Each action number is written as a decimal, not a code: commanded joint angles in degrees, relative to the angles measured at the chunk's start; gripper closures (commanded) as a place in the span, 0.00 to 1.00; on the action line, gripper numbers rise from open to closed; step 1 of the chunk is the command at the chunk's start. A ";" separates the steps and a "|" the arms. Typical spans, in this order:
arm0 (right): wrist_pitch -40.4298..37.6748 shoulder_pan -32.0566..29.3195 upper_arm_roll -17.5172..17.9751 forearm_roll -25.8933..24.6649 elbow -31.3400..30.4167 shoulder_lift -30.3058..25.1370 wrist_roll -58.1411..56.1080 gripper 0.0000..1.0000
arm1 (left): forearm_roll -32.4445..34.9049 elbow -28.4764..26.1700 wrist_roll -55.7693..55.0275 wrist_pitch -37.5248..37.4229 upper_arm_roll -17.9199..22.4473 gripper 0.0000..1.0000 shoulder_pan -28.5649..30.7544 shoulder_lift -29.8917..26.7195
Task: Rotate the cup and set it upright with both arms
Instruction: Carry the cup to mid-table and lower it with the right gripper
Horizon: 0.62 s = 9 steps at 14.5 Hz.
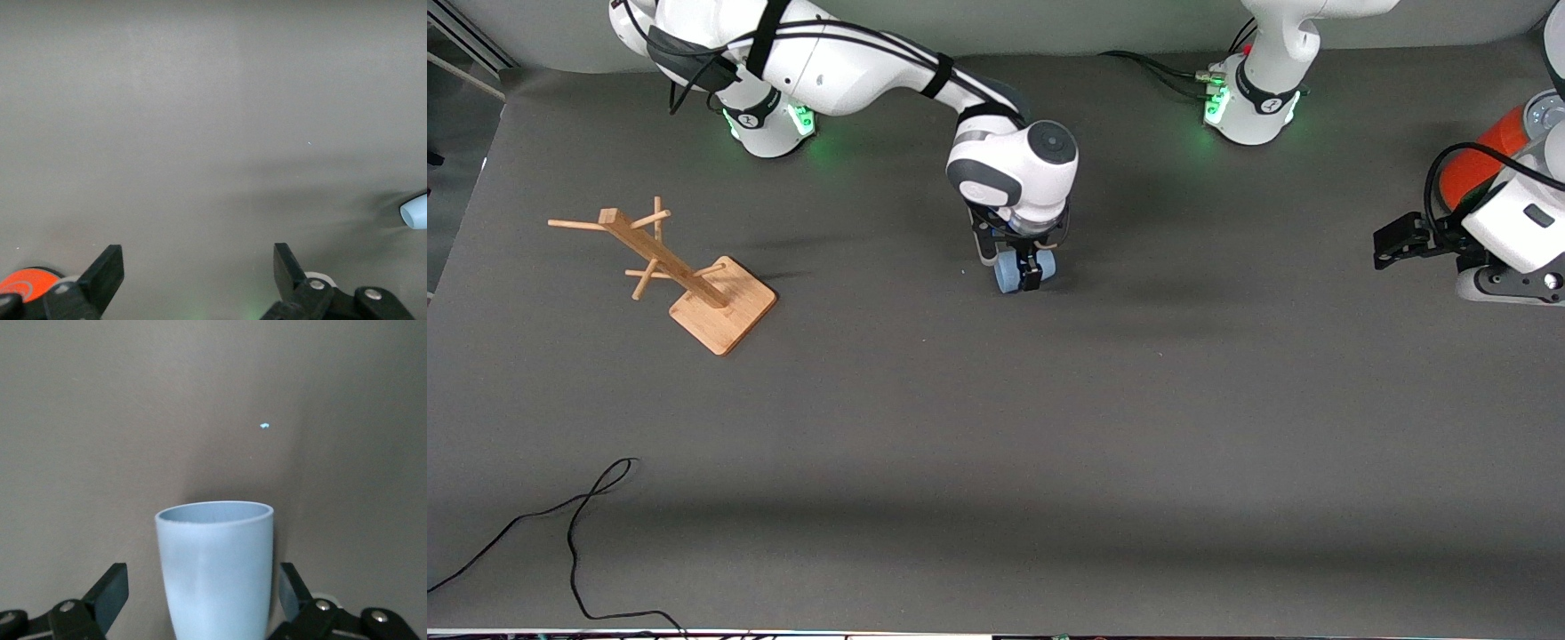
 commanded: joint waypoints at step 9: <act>-19.88 -15.48 4.21 14.33 11.23 -17.54 -48.85 0.00 | -0.39 -0.61 -2.34 -1.83 -0.53 0.00 -0.92 -0.96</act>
